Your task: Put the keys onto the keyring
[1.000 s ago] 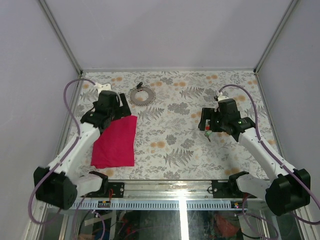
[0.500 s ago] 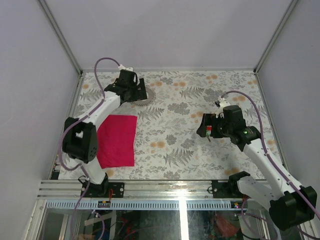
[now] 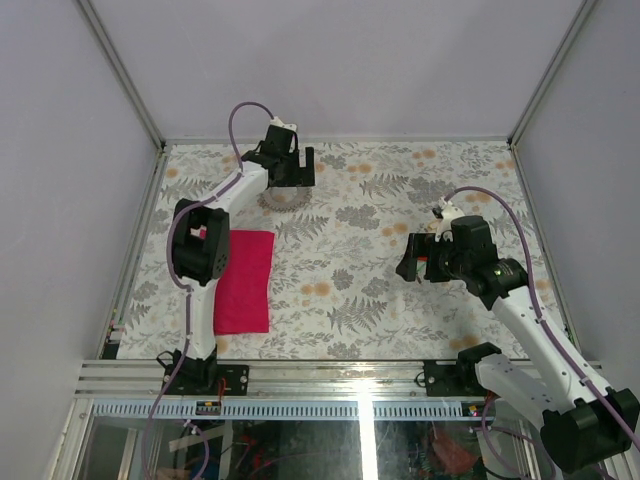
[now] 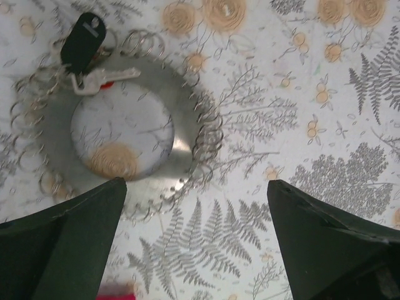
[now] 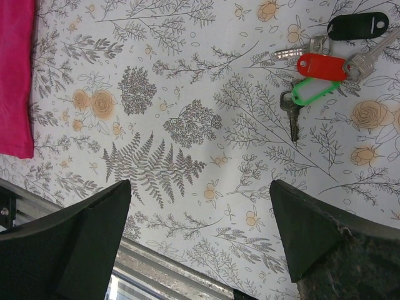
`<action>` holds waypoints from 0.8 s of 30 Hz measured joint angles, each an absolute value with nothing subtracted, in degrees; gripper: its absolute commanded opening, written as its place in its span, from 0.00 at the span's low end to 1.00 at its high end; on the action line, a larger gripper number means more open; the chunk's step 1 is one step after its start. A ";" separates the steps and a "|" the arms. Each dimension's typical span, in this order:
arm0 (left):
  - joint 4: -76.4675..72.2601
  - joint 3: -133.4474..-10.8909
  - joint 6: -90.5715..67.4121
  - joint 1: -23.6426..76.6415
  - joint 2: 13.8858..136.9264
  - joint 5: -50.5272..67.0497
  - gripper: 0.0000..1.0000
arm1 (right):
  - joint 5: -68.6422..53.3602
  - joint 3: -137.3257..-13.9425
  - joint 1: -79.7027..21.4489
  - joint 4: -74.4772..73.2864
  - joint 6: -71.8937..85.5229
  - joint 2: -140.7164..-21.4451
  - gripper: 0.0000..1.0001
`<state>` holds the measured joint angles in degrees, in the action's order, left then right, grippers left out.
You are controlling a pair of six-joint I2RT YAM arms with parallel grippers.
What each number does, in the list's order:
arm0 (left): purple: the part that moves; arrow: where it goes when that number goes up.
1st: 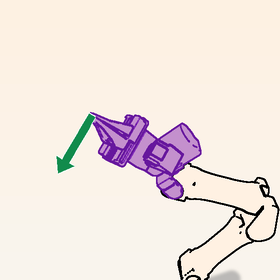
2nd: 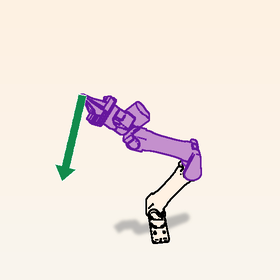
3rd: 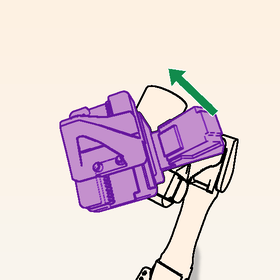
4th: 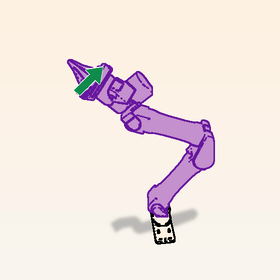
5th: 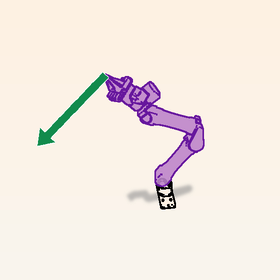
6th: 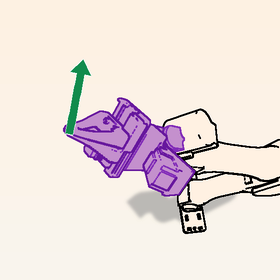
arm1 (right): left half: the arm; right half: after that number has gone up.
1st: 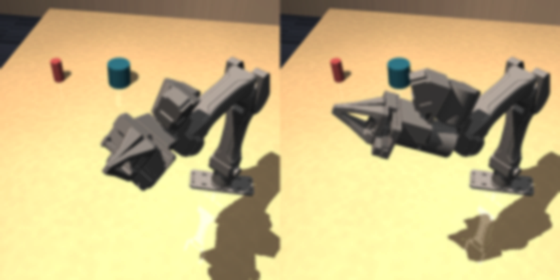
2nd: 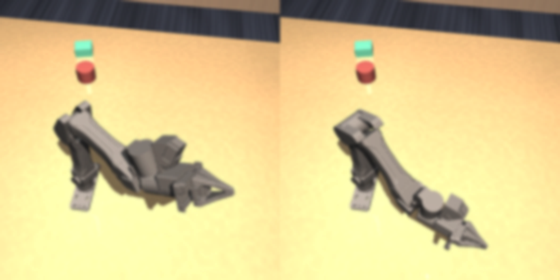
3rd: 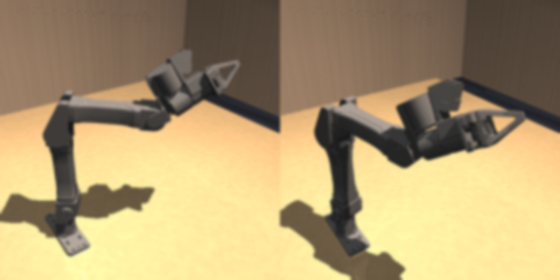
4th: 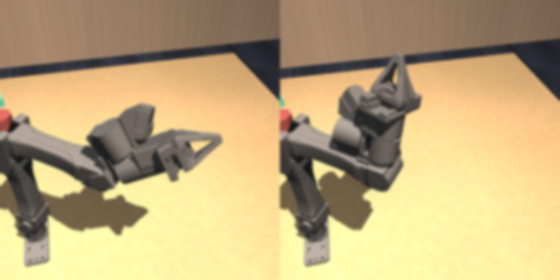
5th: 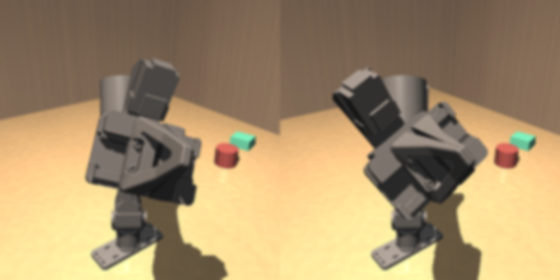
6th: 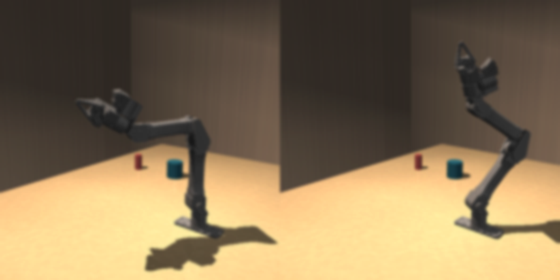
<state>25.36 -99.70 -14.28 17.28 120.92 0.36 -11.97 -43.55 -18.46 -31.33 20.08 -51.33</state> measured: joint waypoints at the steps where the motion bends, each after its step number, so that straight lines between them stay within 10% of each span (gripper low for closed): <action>1: 25.32 -100.79 -14.13 17.21 121.95 0.93 1.00 | -12.21 -43.55 -18.46 -31.48 20.01 -51.31 0.99; 24: 28.45 -114.43 -13.37 13.98 135.44 9.91 0.96 | -15.79 -44.77 -18.44 -32.75 20.01 -50.50 0.99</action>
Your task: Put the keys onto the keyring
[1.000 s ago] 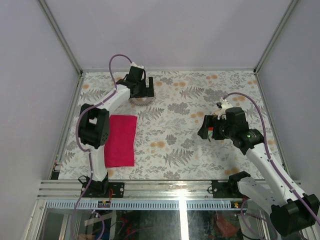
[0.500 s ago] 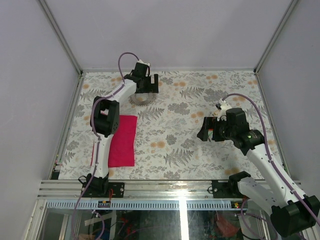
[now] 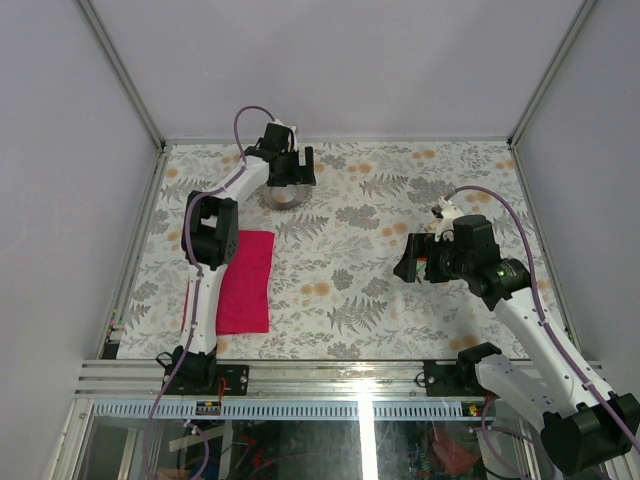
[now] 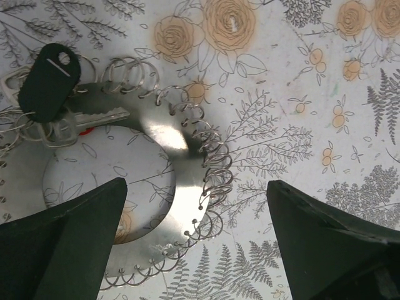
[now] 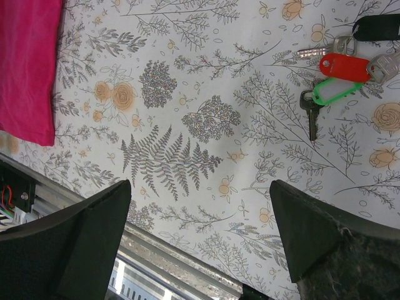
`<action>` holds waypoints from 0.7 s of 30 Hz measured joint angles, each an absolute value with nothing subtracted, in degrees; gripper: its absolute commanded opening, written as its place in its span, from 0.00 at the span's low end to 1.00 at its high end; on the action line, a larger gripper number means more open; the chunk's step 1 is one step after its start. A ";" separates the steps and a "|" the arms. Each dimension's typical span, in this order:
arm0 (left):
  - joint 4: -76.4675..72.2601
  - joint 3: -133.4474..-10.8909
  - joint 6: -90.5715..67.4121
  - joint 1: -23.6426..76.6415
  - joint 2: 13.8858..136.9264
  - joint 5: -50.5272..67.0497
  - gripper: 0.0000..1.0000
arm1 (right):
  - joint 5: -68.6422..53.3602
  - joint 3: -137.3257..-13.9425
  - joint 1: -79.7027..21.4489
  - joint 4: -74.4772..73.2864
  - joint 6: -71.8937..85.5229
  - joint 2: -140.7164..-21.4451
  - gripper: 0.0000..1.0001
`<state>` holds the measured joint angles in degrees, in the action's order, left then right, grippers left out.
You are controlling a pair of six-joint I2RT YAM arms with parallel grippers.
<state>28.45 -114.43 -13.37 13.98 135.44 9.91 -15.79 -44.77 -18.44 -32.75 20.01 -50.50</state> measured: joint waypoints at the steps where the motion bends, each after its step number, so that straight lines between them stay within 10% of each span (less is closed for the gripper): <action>1: 28.45 -114.63 -13.37 13.98 135.61 10.44 0.96 | -15.81 -44.77 -18.44 -32.77 20.01 -50.50 0.99; 21: 29.23 -113.45 -13.37 14.22 137.21 14.20 0.93 | -17.02 -44.77 -18.44 -32.80 20.10 -50.50 0.99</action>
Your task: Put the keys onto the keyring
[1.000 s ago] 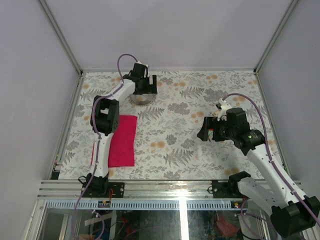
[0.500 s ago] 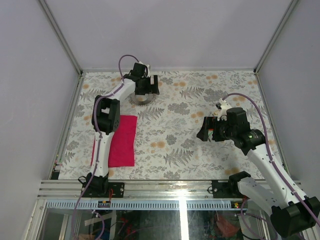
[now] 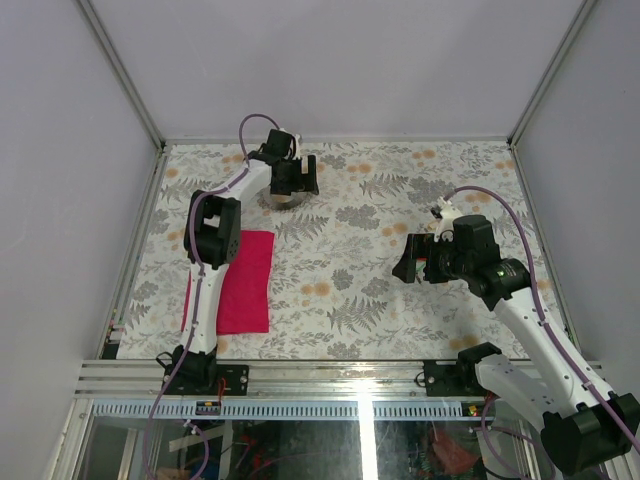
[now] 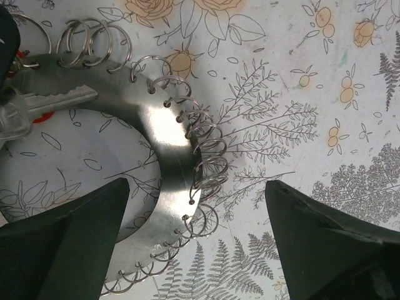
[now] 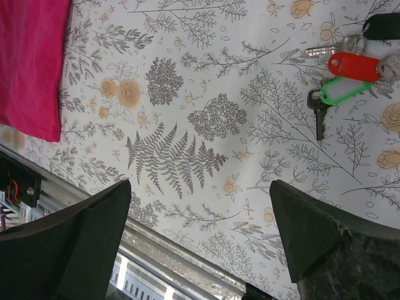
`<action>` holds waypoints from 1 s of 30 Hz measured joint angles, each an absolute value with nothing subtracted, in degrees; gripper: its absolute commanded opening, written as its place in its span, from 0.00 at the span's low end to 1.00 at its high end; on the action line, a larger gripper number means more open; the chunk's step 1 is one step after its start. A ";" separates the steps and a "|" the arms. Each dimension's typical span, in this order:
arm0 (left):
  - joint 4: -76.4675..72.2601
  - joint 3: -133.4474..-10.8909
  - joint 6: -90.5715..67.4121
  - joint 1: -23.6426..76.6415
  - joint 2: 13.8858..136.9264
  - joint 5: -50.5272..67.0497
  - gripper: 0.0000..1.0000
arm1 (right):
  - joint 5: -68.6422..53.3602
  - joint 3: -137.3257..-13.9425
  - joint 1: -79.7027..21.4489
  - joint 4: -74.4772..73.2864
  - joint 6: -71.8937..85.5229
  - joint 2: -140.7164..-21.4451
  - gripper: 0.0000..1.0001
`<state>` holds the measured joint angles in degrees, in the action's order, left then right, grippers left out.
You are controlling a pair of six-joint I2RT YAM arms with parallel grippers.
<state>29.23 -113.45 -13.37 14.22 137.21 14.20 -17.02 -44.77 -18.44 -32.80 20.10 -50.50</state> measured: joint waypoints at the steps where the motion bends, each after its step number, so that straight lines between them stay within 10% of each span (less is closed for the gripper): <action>1: 29.17 -113.21 -13.34 14.37 137.12 14.20 0.93 | -17.10 -44.77 -18.44 -32.80 20.10 -50.50 0.99; 30: 19.51 -80.68 -13.58 29.98 116.99 10.94 0.88 | -14.41 -46.96 -18.41 -33.58 20.40 -41.82 0.99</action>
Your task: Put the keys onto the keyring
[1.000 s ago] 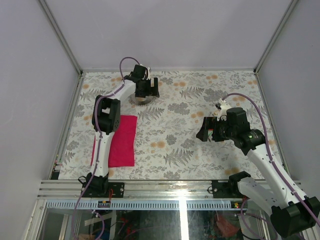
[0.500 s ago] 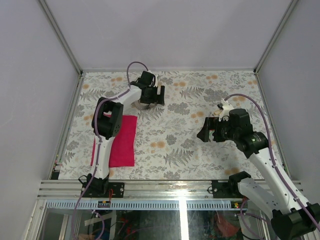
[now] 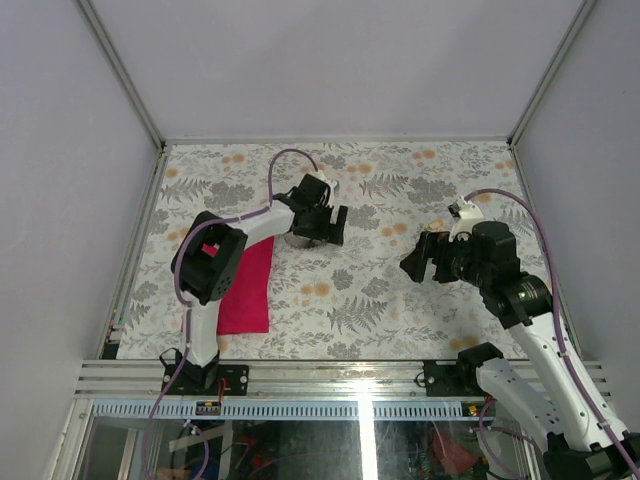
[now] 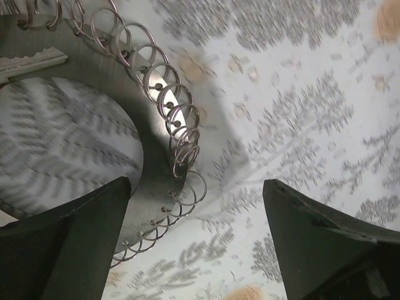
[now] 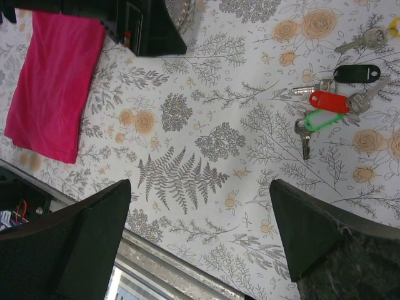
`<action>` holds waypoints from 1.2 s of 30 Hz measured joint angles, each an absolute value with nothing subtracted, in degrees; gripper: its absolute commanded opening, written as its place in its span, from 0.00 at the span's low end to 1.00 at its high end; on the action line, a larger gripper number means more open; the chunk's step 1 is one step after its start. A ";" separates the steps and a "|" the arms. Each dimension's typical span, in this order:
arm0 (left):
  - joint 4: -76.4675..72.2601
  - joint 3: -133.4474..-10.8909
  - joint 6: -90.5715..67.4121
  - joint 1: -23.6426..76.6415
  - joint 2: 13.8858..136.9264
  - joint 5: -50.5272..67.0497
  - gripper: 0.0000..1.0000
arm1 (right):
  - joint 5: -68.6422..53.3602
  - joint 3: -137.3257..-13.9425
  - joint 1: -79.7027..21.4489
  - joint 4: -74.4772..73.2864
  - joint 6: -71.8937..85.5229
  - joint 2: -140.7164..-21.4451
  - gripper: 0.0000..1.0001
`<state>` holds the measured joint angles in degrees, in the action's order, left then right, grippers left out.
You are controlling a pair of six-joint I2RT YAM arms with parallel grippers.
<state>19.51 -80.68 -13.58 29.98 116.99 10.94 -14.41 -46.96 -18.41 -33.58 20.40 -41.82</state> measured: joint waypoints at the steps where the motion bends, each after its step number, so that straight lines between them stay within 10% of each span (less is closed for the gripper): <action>1: 18.92 -79.22 -13.72 30.79 116.03 10.87 0.88 | -14.09 -47.00 -18.41 -33.56 20.53 -41.50 0.99; 36: 10.81 -48.51 -24.38 58.72 76.42 -4.97 0.88 | -8.78 -40.14 -18.41 -26.26 27.51 -43.81 0.99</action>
